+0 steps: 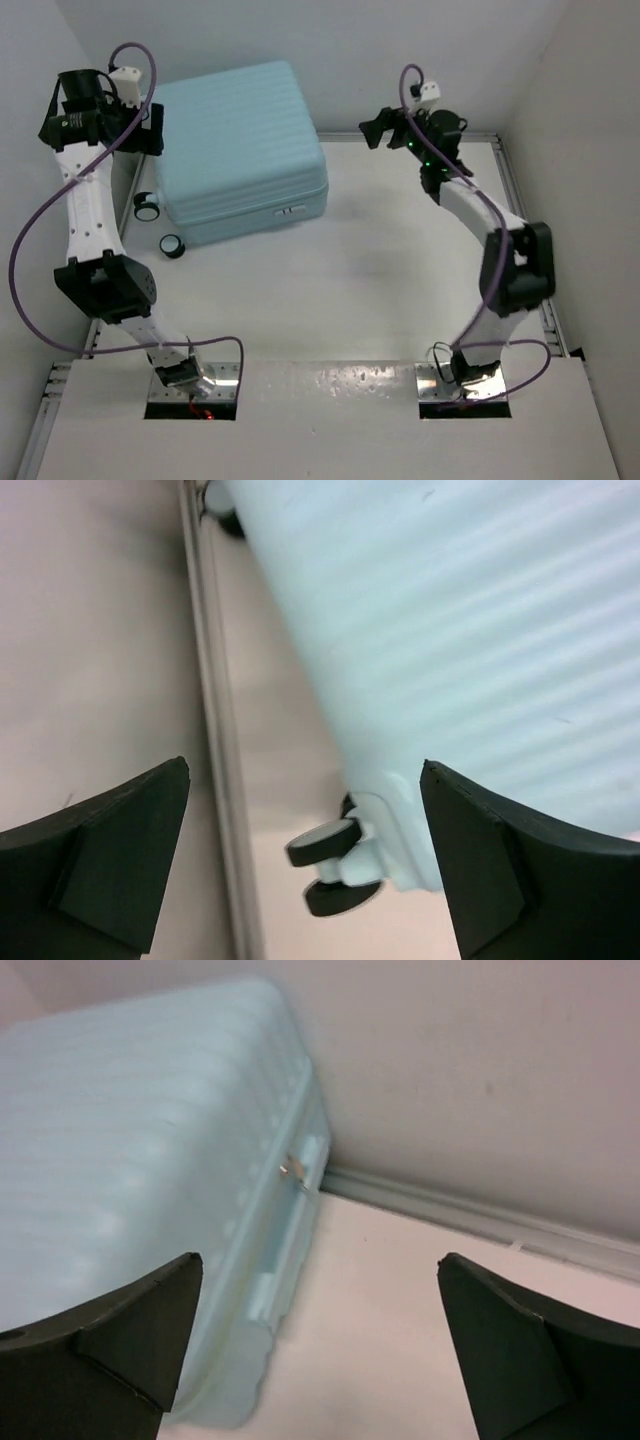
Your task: Pack the luggage
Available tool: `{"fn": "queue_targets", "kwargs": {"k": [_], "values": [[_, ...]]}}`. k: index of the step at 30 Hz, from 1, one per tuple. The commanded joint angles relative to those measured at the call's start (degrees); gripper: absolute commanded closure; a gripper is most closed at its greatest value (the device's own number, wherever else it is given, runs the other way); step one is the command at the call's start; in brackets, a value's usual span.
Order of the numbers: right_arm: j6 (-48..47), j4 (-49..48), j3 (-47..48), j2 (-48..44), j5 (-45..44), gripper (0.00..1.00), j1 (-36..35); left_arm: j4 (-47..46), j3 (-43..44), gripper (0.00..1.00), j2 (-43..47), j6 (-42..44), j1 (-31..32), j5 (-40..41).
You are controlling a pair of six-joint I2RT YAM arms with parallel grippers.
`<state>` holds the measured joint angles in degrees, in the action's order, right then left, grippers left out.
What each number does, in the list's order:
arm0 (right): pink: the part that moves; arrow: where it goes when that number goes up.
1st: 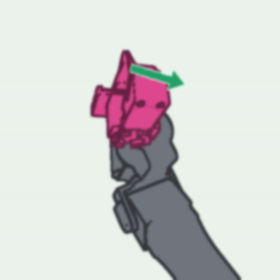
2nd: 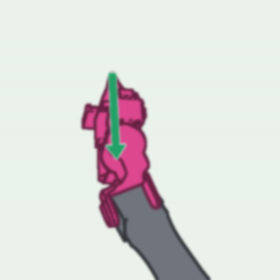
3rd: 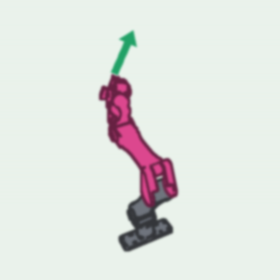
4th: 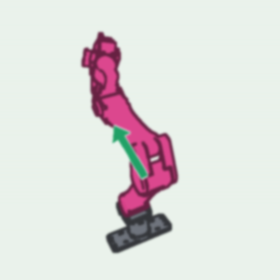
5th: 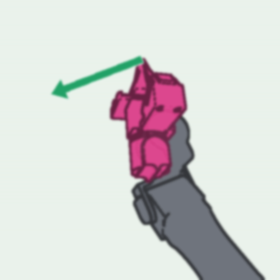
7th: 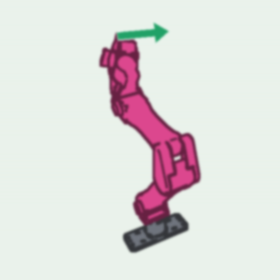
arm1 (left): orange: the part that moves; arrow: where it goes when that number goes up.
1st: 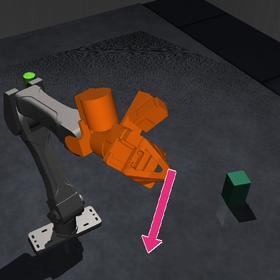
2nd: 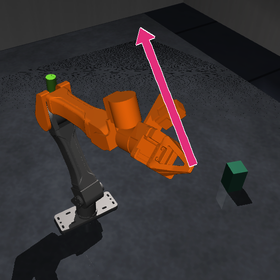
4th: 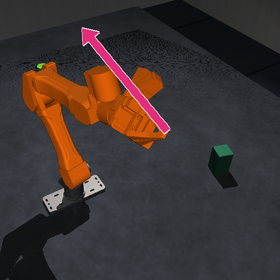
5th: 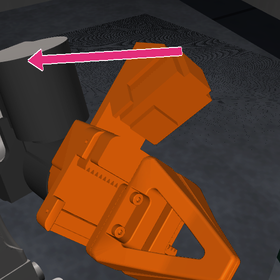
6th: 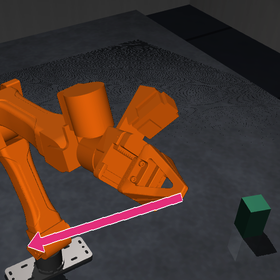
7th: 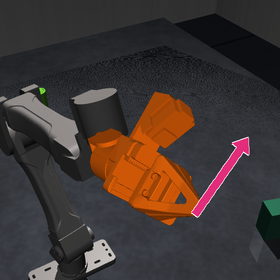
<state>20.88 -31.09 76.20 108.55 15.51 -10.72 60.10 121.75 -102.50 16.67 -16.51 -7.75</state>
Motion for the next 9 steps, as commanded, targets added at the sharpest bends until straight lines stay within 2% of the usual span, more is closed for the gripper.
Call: {"fn": "queue_targets", "kwargs": {"k": [1, 5, 7, 9], "values": [[-7.2, 16.3, -3.2, -12.5, 2.2, 0.00, 0.2, -14.6, -11.5, 0.00, 9.6, -7.3, -3.9, -13.0], [-9.4, 30.9, -6.0, -22.8, -0.3, 0.00, 2.9, -22.8, -25.7, 0.00, 19.3, -8.8, -3.9, -15.4], [-11.3, 34.7, -5.5, -27.2, -2.6, 0.00, 3.5, -24.9, -30.2, 0.00, 21.8, -9.4, -3.4, -15.5], [-12.1, 39.5, -5.2, -29.9, -2.9, 0.00, 3.9, -25.5, -30.9, 0.00, 23.0, -10.4, -3.4, -15.5]]}}
